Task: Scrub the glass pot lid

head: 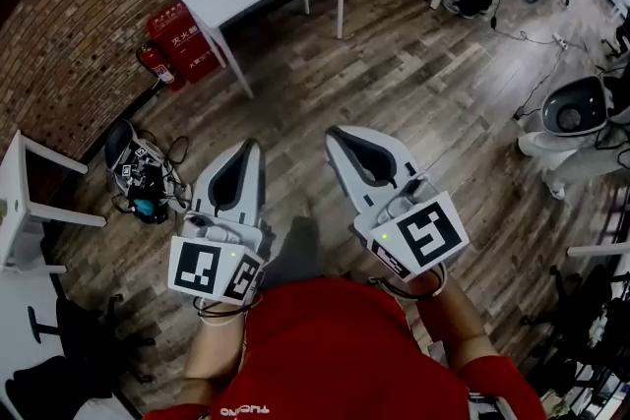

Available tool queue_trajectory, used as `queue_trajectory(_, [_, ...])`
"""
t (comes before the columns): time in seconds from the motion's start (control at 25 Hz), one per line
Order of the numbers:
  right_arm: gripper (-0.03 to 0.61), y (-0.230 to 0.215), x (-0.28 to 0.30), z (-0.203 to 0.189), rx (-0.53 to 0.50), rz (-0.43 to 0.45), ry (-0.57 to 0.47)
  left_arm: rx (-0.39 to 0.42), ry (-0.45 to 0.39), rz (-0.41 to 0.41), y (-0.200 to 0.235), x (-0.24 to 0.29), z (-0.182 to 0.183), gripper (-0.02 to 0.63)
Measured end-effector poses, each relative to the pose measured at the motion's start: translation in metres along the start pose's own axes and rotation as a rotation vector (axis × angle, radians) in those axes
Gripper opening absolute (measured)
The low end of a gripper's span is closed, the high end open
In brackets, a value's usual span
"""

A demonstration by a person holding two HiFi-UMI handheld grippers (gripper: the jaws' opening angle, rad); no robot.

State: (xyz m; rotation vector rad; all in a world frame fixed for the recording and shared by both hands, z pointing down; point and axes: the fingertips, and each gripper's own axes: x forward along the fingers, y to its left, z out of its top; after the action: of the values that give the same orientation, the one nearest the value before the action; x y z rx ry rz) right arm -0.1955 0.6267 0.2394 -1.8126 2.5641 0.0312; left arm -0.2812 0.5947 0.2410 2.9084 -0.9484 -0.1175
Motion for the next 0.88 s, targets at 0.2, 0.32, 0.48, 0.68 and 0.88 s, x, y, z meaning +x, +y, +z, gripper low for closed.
queue_trajectory(0.2, [0.029, -0.027, 0.026, -0.004, -0.016, -0.005, 0.002, 0.013, -0.010, -0.012, 0.018, 0.037, -0.003, 0.017])
queue_trajectory(0.32, [0.031, -0.047, 0.050, -0.005, -0.023, -0.010, 0.006, 0.012, -0.007, -0.019, 0.035, 0.066, -0.005, 0.017])
queue_trajectory(0.48, [0.031, -0.079, 0.089, -0.005, -0.029, -0.027, 0.005, 0.013, -0.001, -0.024, 0.065, 0.106, -0.004, 0.017])
queue_trajectory(0.68, [0.031, -0.123, 0.147, -0.004, -0.084, -0.058, 0.010, 0.019, 0.004, -0.033, 0.109, 0.164, -0.001, 0.017])
queue_trajectory(0.88, [0.031, -0.162, 0.207, -0.006, -0.092, -0.063, 0.009, 0.029, 0.006, -0.034, 0.159, 0.217, 0.000, 0.017])
